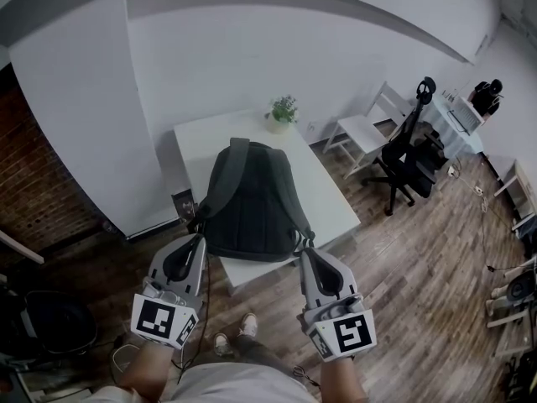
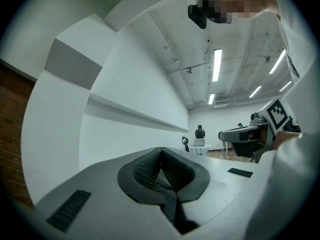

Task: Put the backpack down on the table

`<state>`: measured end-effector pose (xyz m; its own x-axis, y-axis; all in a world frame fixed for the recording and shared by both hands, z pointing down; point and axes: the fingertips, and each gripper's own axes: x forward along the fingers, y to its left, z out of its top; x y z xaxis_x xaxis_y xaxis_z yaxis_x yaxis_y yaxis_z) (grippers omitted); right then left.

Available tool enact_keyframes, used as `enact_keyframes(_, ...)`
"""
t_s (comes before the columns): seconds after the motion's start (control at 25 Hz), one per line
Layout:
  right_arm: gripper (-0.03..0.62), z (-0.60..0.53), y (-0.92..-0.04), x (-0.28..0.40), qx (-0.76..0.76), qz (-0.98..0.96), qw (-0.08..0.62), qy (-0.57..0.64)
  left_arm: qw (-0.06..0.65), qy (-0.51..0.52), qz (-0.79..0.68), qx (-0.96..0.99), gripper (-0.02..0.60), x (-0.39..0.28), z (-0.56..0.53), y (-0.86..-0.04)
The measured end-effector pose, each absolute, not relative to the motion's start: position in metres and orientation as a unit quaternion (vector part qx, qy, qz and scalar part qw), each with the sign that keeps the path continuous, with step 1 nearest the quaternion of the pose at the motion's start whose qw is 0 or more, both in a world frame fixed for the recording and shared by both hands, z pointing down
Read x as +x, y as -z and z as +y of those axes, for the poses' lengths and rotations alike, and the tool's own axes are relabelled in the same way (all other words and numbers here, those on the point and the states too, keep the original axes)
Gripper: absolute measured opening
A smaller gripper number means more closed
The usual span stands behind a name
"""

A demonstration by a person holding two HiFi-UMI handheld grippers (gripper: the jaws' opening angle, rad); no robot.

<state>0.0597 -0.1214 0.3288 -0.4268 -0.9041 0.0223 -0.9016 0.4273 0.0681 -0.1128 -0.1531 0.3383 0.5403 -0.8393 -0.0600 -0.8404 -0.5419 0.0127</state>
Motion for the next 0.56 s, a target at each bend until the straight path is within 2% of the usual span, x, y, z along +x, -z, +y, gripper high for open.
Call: enact_keyframes(0.56,0.038,-0.1164,-0.3342,0.0584,0.533,-0.845,0.037,0.017,-0.005,-0.03,0.472,-0.881,0.017,-0.107,-0.1549,-0.347)
